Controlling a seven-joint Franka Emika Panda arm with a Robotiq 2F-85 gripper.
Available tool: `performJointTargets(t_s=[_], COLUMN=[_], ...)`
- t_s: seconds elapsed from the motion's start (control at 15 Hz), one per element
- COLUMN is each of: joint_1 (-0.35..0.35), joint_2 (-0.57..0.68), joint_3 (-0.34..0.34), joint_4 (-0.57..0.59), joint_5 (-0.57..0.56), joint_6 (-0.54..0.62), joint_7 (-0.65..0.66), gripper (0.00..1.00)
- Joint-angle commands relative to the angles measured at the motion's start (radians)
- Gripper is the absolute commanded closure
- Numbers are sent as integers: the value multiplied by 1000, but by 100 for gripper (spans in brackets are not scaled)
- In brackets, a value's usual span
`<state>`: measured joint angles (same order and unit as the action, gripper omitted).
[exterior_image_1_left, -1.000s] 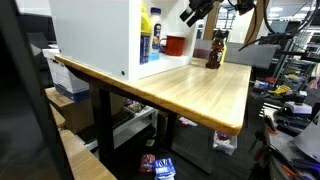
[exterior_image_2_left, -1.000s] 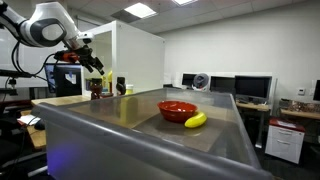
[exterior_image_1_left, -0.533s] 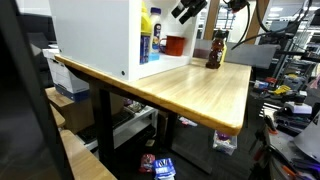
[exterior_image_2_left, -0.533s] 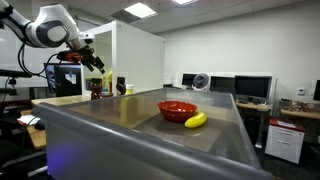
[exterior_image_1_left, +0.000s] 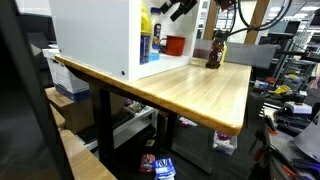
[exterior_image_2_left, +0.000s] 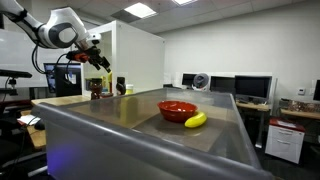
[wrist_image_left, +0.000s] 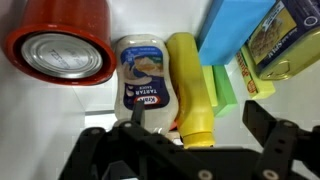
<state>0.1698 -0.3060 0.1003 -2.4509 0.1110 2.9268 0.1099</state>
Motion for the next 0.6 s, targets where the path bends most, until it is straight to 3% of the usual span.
performJointTargets(t_s=[0.0, 0.27, 0.53], joint_1=[-29, -46, -106], joint_2=[36, 26, 11], joint_3=[31, 45, 84], joint_4=[20, -19, -60], joint_5=[6, -3, -30], joint_6=[62, 154, 216], joint_7=[58, 124, 174], gripper=[0, 0, 0])
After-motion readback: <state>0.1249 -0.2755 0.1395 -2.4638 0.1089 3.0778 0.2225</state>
